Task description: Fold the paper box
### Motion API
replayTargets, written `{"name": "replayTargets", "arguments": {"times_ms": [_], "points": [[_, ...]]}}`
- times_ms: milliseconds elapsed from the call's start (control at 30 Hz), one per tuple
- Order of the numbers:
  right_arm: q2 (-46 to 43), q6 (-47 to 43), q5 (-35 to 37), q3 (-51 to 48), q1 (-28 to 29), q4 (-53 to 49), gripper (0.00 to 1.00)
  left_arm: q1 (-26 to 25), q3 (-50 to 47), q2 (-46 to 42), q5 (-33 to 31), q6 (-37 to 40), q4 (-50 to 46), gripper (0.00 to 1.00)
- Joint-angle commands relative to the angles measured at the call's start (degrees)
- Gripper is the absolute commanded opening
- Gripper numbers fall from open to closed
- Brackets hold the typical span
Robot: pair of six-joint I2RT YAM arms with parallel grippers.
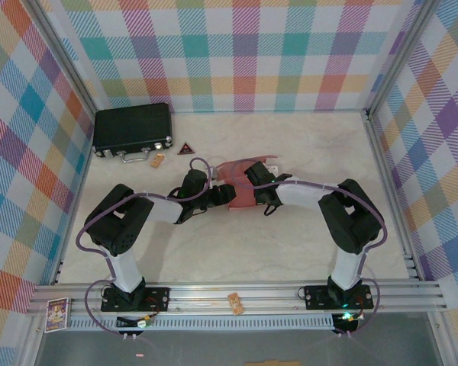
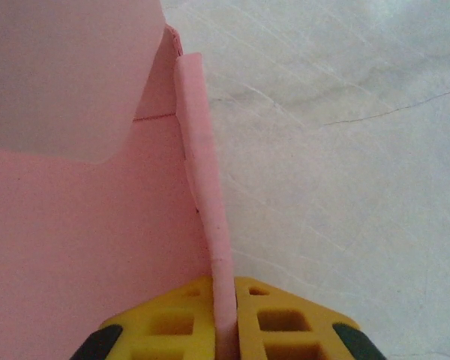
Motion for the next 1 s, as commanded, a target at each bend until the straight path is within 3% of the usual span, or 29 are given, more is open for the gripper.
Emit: {"name": "replayTargets", "arguments": {"times_ms": [0, 333, 533, 967], "points": [[1.5, 0.7, -2.3, -2.6, -0.3, -9.4, 0.16, -0.3, 0.4, 0.1, 2.0, -0.1, -0.8, 0.57], [-5.0, 0.5, -10.4, -4.4, -3.4, -6.1, 0.32, -0.4, 0.4, -1.3, 1.4, 1.4, -2.9, 0.58], [-7.1, 1.2, -11.1, -4.7, -3.7, -6.0, 0.41, -0.3, 0.4, -1.3, 1.3, 1.7, -3.1, 0.58], [-12.8, 7.7, -15.5, -10.1, -5.6, 2.4, 0.44, -0.3, 0.3, -1.2, 1.5, 1.9, -3.1, 0.58]]}}
